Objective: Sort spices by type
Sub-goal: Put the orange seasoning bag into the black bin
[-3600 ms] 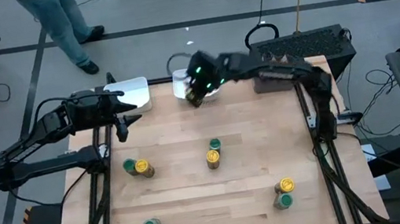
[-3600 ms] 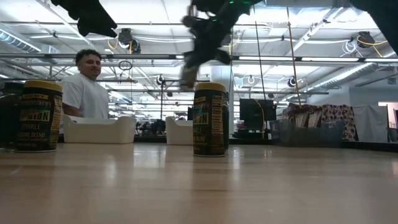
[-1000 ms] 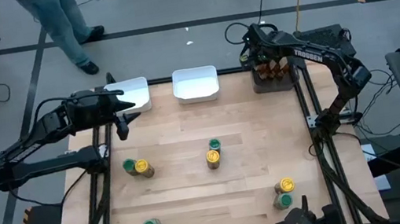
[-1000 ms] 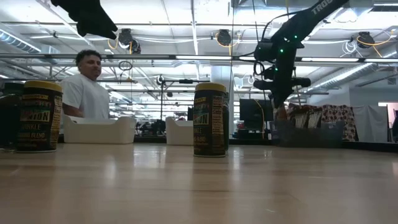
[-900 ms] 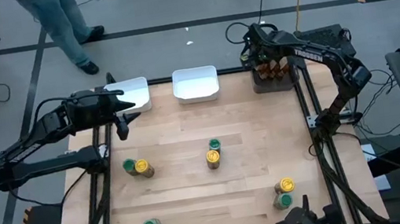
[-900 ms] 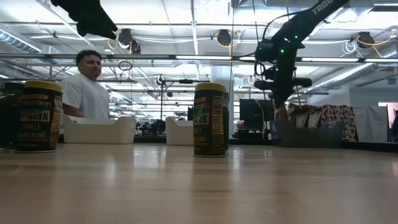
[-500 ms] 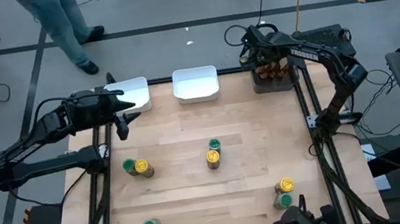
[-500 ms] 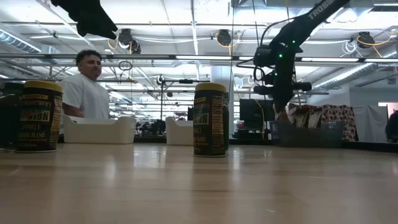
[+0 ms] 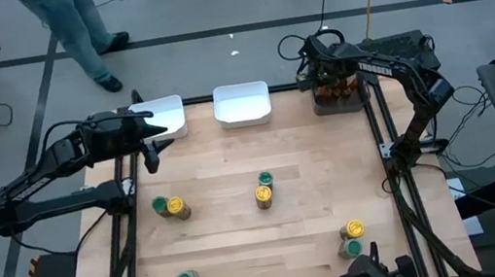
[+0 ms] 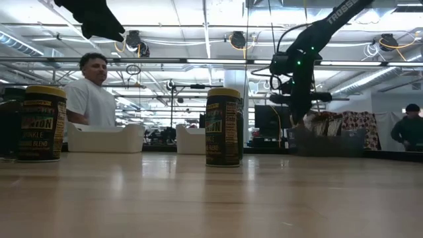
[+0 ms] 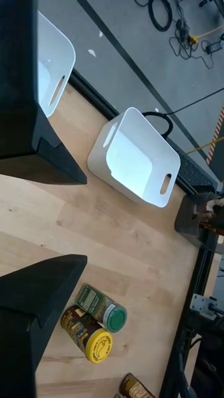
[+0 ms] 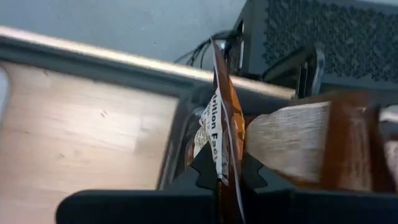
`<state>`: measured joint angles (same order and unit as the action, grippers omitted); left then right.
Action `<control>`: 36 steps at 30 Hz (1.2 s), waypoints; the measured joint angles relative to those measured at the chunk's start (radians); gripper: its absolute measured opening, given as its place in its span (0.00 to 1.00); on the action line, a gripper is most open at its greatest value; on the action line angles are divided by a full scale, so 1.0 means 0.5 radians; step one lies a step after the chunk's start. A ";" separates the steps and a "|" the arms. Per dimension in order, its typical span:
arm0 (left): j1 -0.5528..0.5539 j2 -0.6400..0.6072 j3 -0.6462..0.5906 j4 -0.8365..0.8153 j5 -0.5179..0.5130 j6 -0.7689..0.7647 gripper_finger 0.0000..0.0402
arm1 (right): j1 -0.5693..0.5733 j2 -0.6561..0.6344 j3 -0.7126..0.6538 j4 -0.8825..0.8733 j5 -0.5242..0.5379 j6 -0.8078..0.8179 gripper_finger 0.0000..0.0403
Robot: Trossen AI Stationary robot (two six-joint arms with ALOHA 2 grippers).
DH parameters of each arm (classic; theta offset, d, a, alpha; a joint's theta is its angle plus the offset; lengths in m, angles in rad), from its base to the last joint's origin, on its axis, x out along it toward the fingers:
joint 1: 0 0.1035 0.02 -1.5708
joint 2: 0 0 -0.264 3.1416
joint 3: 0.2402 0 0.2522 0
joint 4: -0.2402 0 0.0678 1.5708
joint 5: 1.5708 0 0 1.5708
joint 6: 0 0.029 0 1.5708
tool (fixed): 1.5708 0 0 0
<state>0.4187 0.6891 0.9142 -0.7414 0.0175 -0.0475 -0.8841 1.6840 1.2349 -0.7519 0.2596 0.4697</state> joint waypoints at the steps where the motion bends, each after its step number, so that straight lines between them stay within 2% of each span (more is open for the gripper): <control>1: 0.000 0.000 0.000 0.000 0.000 0.000 0.49 | 0.000 0.000 -0.022 0.008 0.000 0.002 0.00; 15: 0.000 0.000 0.000 0.000 0.000 0.000 0.49 | 0.022 0.000 -0.100 0.254 0.001 0.001 0.00; 36: 0.000 0.000 0.000 0.000 0.001 -0.001 0.49 | 0.022 -0.001 -0.101 0.178 0.053 0.020 0.00</control>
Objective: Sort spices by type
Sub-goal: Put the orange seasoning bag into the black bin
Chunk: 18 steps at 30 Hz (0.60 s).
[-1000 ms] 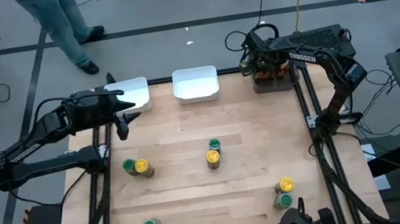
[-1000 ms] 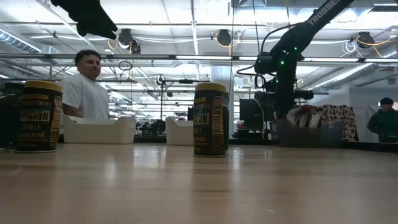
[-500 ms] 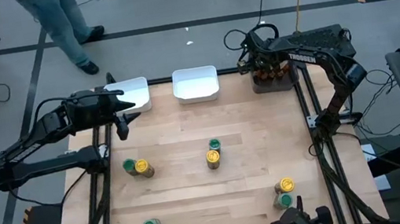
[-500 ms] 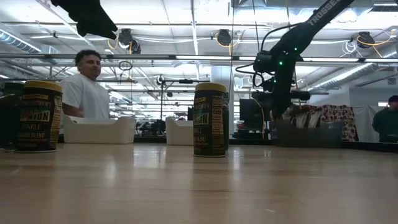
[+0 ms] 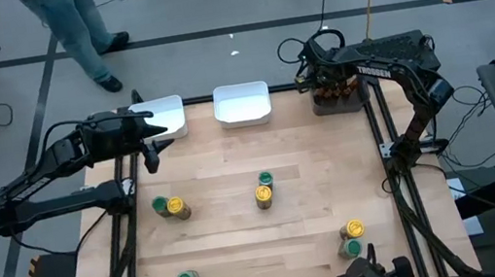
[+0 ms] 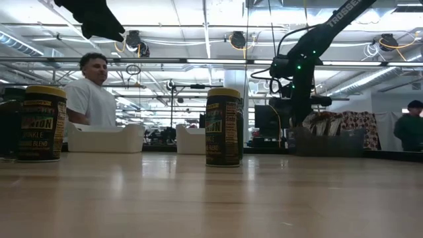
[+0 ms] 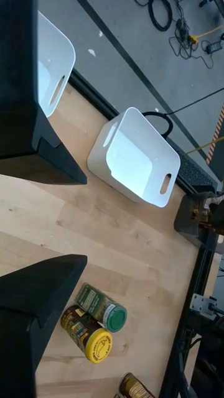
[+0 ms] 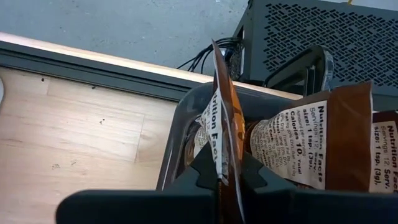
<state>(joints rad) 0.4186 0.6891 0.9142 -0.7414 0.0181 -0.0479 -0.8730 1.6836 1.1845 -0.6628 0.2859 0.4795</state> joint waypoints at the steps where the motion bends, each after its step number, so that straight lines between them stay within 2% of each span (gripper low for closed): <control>1: 0.000 0.000 0.000 0.000 0.000 0.000 0.49 | 0.000 0.000 0.000 0.001 0.002 0.005 0.00; 18: 0.000 0.000 0.000 0.000 0.000 0.002 0.49 | 0.000 -0.001 -0.113 0.122 -0.045 0.023 0.00</control>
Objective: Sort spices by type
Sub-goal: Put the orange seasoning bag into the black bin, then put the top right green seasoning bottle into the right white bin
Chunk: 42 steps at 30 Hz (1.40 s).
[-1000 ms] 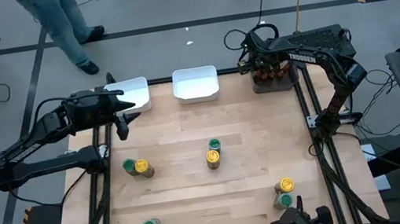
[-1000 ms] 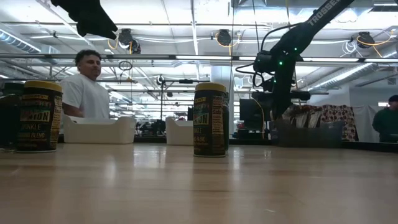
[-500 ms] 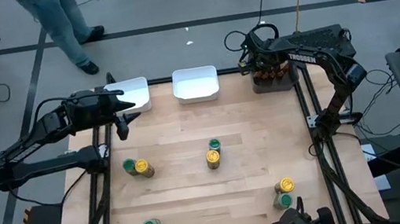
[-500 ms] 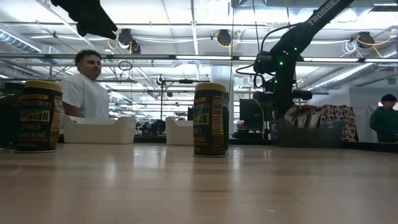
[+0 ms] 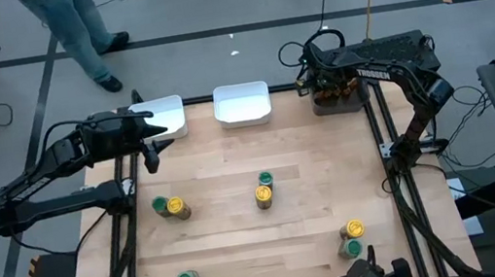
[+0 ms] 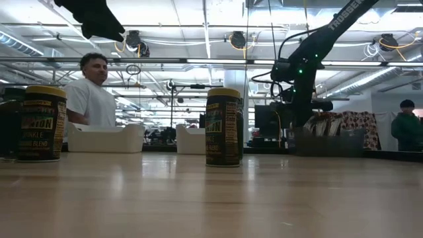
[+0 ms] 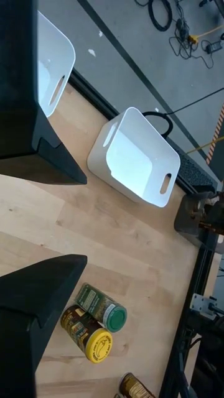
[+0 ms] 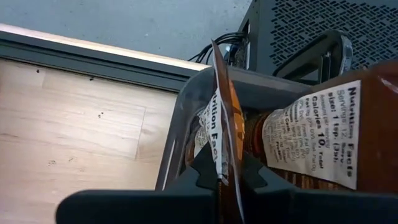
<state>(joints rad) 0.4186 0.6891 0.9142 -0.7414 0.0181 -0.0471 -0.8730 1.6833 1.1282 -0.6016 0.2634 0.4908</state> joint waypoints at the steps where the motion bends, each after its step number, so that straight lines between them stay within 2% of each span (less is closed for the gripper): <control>1: -0.001 0.000 0.000 0.000 0.000 0.000 0.49 | 0.000 0.000 0.000 0.006 0.001 0.000 0.00; 11: 0.000 0.000 0.000 0.000 0.000 -0.001 0.49 | 0.000 0.000 0.000 0.046 -0.002 -0.008 0.05; 29: 0.000 -0.001 0.000 0.000 0.001 -0.001 0.49 | 0.000 -0.033 0.002 0.044 -0.015 -0.016 0.33; 42: 0.000 -0.001 0.000 0.001 0.001 0.000 0.49 | -0.005 -0.233 0.004 0.044 -0.008 -0.068 0.36</control>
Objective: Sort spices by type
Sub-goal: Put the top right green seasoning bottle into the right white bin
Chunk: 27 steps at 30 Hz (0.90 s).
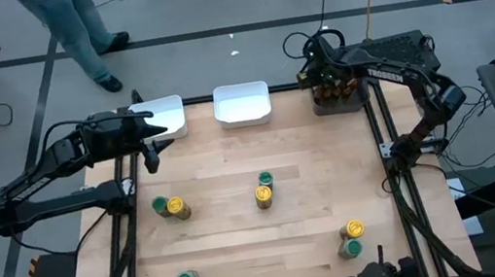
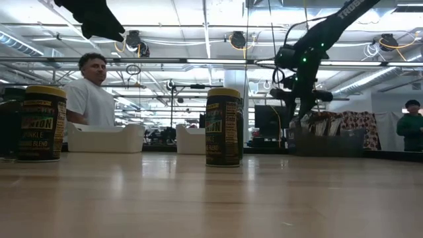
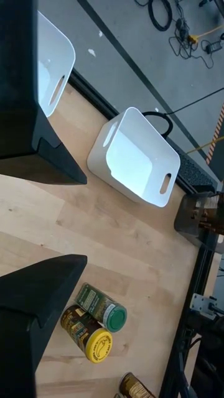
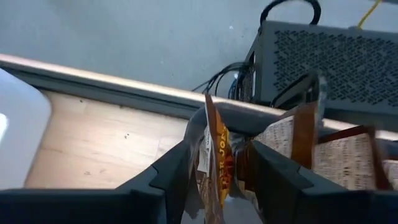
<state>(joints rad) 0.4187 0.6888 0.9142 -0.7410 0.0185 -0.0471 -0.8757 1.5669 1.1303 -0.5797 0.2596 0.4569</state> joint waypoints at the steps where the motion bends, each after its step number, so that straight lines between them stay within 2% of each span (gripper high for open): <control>1: 0.000 0.001 0.000 0.000 0.000 0.001 0.49 | 0.000 -0.026 0.006 -0.003 0.000 -0.009 0.36; 8: -0.001 0.000 0.000 0.003 0.015 0.000 0.49 | 0.062 -0.206 0.135 0.001 -0.014 -0.141 0.36; 13: -0.001 0.000 0.000 0.045 0.091 -0.001 0.49 | 0.196 -0.284 0.288 0.004 -0.241 -0.285 0.36; 22: 0.000 0.000 0.001 0.168 0.138 -0.050 0.49 | 0.670 -0.319 0.595 -0.038 -0.646 -0.490 0.36; 27: -0.001 0.001 0.001 0.165 0.212 -0.086 0.49 | 0.990 -0.320 0.767 -0.135 -0.690 -0.603 0.36</control>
<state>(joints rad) 0.4183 0.6894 0.9146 -0.6584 0.1243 -0.0903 -0.3809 1.4071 1.5136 -0.6471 -0.0855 0.1554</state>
